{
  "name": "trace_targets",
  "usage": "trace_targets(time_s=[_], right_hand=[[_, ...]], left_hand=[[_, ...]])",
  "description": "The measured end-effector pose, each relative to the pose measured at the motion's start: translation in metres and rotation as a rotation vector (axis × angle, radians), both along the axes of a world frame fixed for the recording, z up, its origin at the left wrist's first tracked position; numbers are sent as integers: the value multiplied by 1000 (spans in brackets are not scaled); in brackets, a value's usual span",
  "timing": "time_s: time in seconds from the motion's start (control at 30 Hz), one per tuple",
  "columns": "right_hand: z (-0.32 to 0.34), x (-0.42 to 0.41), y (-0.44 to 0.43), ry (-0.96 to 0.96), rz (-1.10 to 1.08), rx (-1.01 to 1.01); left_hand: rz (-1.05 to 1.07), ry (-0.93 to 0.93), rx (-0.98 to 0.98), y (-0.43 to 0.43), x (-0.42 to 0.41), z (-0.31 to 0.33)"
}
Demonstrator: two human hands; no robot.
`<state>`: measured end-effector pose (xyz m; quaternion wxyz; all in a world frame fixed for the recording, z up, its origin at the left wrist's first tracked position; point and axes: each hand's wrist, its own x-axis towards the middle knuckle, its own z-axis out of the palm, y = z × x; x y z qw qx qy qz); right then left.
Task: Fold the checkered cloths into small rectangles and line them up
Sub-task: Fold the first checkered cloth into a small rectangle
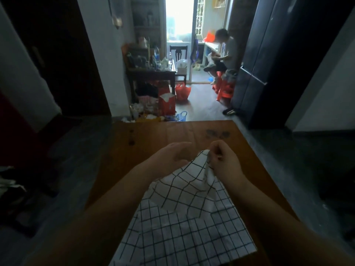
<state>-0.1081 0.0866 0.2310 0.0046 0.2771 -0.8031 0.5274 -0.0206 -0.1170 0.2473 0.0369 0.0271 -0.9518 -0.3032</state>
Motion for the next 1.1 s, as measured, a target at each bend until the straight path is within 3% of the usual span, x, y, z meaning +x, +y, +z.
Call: trace_targets(time_s=[0.23,0.57,1.1], right_hand=[[25,10,-5,43,-29,-64],[36,-5,4,117,-98,66],[83,-3,-12,237,-1,296]], left_hand=[[-43,88,255,12,-9,16],[88,238,96,-17,0,41],[159,287,36,-55,12,87]])
